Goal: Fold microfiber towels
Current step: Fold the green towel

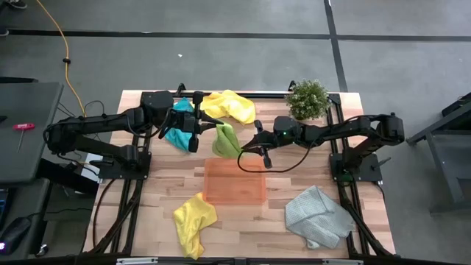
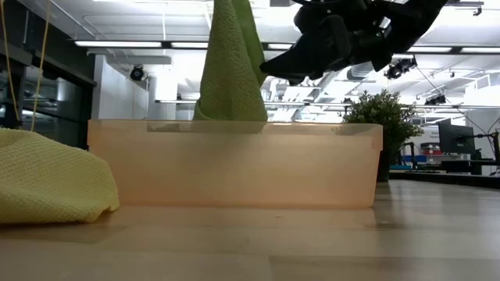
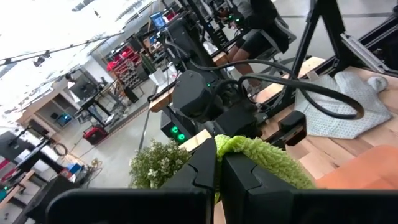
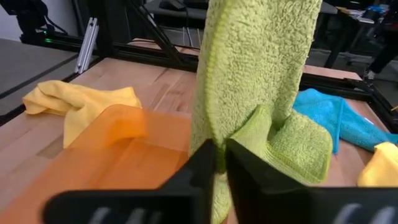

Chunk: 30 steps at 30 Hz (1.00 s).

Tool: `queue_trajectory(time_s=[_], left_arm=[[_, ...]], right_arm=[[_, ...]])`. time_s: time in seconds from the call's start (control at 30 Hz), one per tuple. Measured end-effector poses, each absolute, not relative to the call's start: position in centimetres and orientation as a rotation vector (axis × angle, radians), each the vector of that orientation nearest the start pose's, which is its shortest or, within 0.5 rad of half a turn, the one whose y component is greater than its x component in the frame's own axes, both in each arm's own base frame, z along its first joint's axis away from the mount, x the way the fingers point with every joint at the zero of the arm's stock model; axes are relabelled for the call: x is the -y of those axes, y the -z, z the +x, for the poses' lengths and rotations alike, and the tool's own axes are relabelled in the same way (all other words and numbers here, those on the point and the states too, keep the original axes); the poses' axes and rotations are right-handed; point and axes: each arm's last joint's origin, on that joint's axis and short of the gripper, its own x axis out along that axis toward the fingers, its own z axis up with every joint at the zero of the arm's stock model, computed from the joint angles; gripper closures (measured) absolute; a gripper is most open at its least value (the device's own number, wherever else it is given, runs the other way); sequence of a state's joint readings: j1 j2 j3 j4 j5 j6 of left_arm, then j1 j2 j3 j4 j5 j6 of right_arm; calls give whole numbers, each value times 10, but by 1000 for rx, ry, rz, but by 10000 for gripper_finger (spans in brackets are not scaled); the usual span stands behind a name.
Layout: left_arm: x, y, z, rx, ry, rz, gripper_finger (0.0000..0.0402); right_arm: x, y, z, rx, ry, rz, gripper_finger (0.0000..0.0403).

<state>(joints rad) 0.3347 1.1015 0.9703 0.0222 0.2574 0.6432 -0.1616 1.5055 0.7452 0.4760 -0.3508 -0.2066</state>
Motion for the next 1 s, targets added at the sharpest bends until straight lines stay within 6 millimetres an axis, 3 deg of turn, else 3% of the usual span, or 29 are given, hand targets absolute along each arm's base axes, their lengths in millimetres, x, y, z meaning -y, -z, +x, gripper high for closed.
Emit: queue_trajectory(time_s=[0.2, 0.57, 0.8, 1.0], left_arm=[[-75, -356, 235, -145, -106, 613, 401], [-92, -355, 230, -362, -463, 881, 401], [-111, -349, 224, -539, -645, 944, 401], [-123, -334, 230, -668, -654, 940, 401]], right_arm=[[44, -224, 304, -262, -162, -151, 399], [77, -293, 252, -374, 222, -298, 402], [94, -338, 248, -496, 388, -378, 402], [106, -357, 246, -546, 497, -401, 403]])
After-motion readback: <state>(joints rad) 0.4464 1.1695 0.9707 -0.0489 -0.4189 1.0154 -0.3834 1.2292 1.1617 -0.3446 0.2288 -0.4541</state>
